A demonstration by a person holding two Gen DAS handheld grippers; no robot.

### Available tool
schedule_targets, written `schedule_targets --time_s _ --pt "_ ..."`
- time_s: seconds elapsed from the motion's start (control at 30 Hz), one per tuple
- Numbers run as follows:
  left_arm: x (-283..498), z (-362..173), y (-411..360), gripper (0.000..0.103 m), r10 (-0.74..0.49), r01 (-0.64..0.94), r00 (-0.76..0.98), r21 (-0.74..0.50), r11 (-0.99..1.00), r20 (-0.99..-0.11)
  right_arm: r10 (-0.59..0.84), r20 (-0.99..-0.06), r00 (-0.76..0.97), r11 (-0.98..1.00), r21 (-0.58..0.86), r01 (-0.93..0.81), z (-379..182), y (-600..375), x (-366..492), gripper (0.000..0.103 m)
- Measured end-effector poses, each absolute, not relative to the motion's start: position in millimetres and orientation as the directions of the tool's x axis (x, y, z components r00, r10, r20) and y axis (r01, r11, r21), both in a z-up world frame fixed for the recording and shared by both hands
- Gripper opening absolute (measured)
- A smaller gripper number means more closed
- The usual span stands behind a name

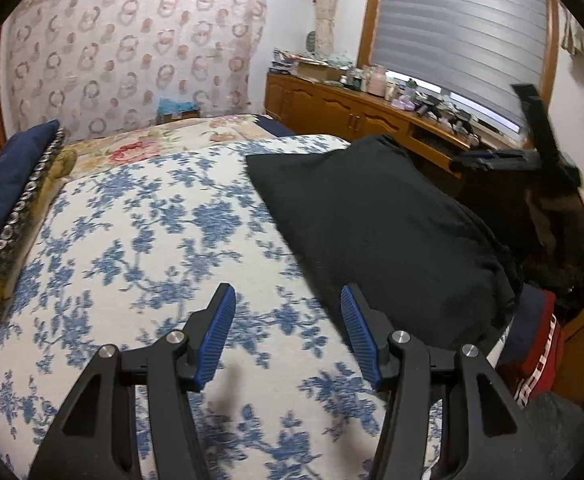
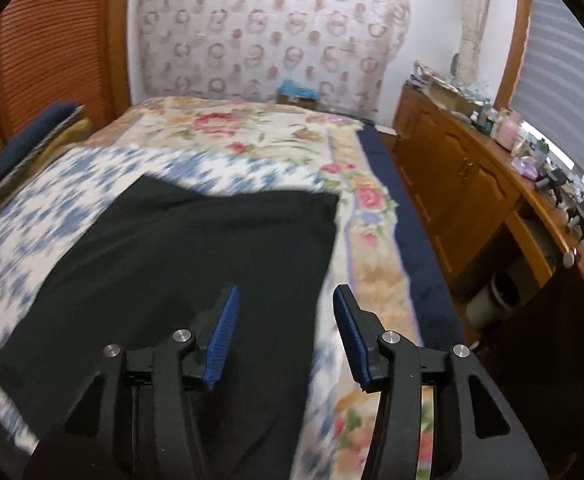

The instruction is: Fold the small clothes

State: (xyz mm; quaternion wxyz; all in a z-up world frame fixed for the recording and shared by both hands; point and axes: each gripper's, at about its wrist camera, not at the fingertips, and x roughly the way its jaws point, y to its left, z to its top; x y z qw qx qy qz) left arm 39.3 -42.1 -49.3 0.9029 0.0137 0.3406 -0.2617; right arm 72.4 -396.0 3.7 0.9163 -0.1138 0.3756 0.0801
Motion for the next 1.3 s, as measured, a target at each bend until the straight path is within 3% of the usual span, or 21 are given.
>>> schedule_targets --time_s 0.23,0.73,0.8,0.87,0.9,1.03,1.3 --pt "33.2 -53.5 -55.7 0.054 -0.482 0.515 0.606 -0.151 0.844 -0.633 0.088 -0.769 0.633 0.955 -0.116 -0.274 -19.9 -375.7 10.8 0.050" --pt "19.2 -60.3 -73.7 0.054 -0.488 0.549 0.575 -0.132 0.825 -0.656 0.065 -0.866 0.495 0.948 -0.101 -0.302 -47.1 -369.4 -15.1 0.050" --pt "18.1 -61.7 -75.3 0.054 -0.488 0.552 0.574 -0.130 0.824 -0.658 0.083 -0.876 0.475 0.949 -0.077 -0.307 -48.6 -371.7 -15.3 0.038" --pt "18.5 -63.0 -76.0 0.054 -0.486 0.552 0.570 -0.129 0.824 -0.662 0.110 -0.883 0.457 0.944 -0.052 -0.327 -50.1 -372.5 -16.4 0.013" --pt "18.6 -63.3 -76.0 0.054 -0.485 0.552 0.569 -0.129 0.824 -0.664 0.110 -0.881 0.461 0.939 -0.059 -0.338 -49.4 -372.0 -17.9 0.011" --pt "17.5 -63.6 -76.5 0.054 -0.480 0.549 0.568 -0.127 0.826 -0.669 0.098 -0.868 0.486 0.932 -0.091 -0.352 -35.8 -378.8 -24.6 0.003" --pt "15.0 -64.0 -79.5 0.054 -0.492 0.558 0.555 -0.139 0.818 -0.671 0.069 -0.862 0.502 0.952 -0.093 -0.290 -29.2 -404.8 -28.1 0.002"
